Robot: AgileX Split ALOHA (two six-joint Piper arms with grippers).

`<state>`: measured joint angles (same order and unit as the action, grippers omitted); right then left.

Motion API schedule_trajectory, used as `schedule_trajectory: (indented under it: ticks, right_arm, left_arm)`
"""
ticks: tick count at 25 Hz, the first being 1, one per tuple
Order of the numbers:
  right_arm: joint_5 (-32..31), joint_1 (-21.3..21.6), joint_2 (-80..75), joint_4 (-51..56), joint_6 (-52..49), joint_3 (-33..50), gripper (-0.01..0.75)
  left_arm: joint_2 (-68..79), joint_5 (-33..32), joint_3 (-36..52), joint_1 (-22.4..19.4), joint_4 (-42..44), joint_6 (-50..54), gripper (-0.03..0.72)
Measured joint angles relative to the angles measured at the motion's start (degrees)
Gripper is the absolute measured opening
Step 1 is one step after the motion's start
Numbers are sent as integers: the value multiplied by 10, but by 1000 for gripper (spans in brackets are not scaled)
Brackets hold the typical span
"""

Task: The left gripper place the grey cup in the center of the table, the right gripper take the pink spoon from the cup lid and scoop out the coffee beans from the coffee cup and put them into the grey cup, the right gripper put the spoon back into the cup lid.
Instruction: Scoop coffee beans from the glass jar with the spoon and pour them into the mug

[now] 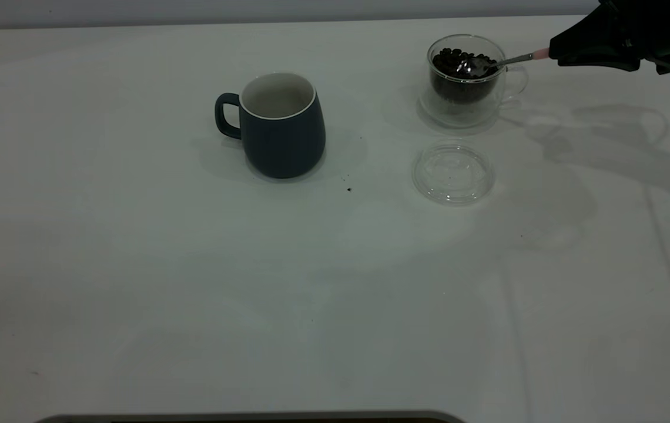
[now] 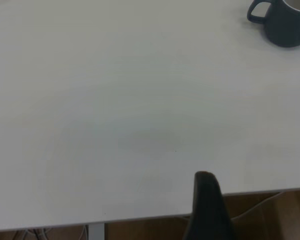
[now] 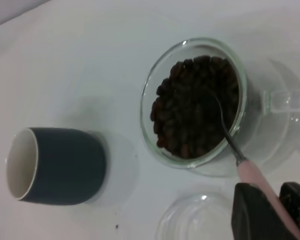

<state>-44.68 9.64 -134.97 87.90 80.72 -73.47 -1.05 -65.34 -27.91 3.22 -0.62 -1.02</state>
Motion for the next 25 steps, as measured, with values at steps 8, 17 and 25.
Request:
schedule_trajectory:
  ticks: [8,17,25]
  right_arm:
    - [-25,0,-13,3,-71,-1,105]
    - [-35,2,-13,32,-114,-1,105]
    - [-81,22,-13,27,-163,-1,105]
  left_arm:
    - [0,0,0,0,0,0,565]
    - [0,0,0,0,0,0,565]
    - [0,0,0,0,0,0,565]
